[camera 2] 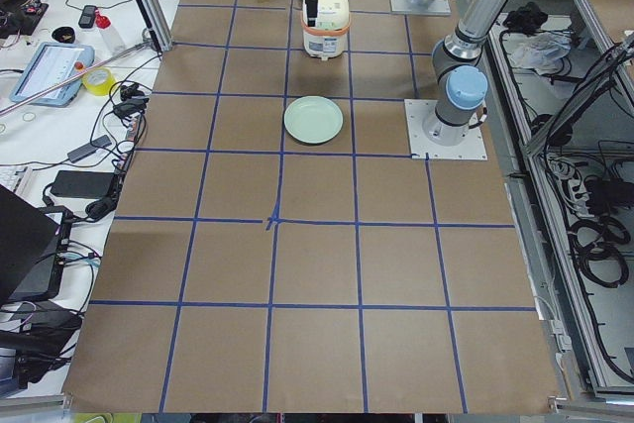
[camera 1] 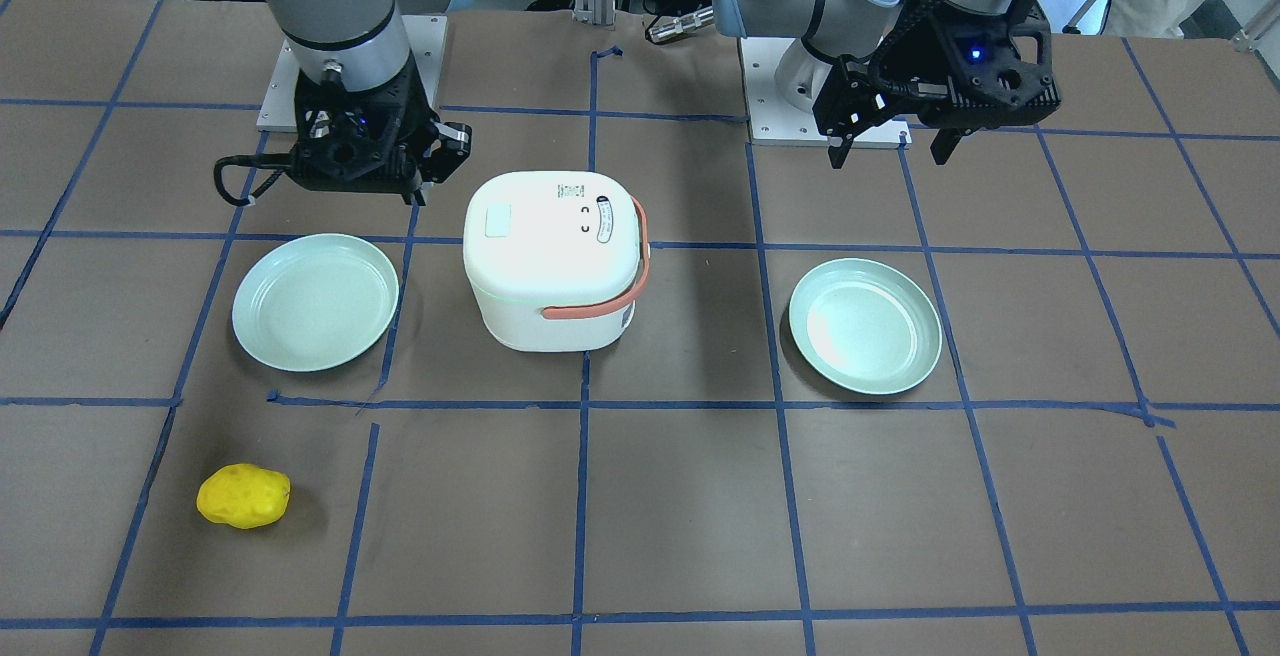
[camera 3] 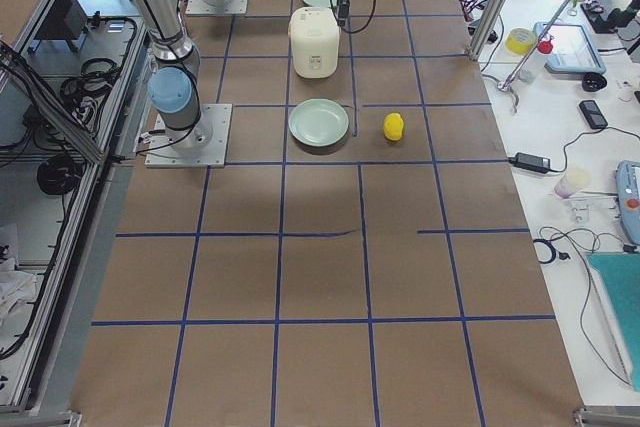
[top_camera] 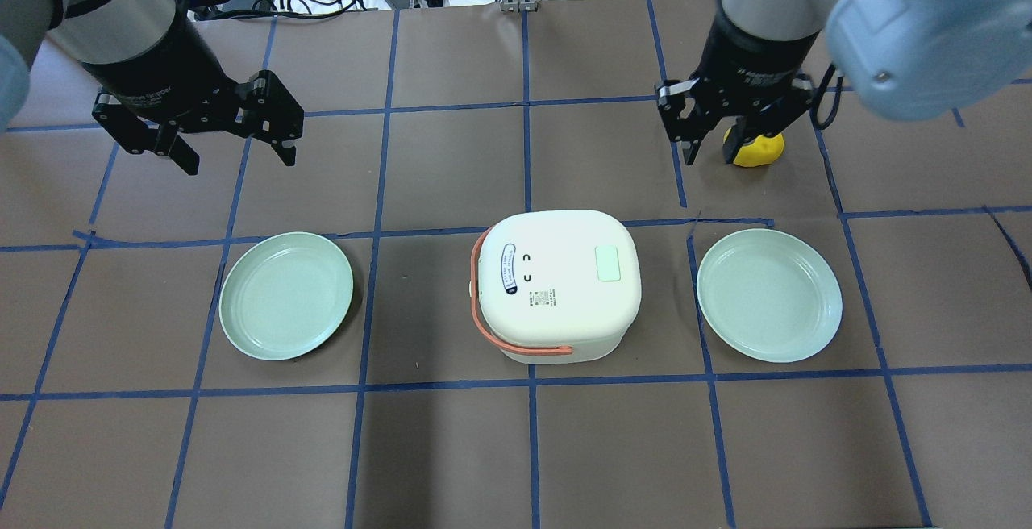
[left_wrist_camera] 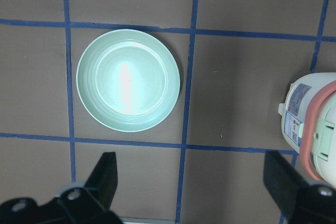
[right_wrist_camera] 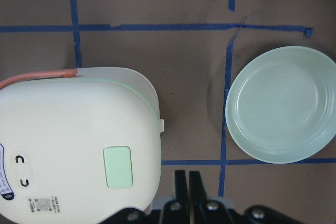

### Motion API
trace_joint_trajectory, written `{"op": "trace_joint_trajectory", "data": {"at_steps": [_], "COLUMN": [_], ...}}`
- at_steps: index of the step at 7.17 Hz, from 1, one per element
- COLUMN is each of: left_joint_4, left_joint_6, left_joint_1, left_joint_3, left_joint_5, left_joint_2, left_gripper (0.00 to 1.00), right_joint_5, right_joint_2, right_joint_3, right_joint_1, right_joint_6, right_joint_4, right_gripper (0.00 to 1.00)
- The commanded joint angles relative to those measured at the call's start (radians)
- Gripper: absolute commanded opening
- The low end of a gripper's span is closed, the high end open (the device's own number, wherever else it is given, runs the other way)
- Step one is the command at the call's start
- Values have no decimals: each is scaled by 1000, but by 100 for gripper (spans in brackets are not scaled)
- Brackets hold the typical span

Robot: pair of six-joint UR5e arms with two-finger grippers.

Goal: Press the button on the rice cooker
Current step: 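Move the right gripper down over the rice cooker's green lid button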

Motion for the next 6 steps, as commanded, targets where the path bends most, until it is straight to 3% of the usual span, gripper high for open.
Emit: {"op": "trace_joint_trajectory", "data": {"at_steps": [1,2,6], "left_joint_4": [0,0,0], "left_joint_6": [1,1,1], "left_joint_1": [0,0,0], "left_joint_3": [0,0,0], "left_joint_5": [0,0,0], "left_joint_2": [0,0,0], "left_gripper": [100,100,100], "right_joint_5": [2,2,4], "right_joint_2": [0,1,4], "right_joint_3": [97,132,156], "right_joint_1": [54,66,99], "right_joint_6": [37,48,83], "right_joint_4": [-91,-152,-176], "right_gripper": [0,0,0]}}
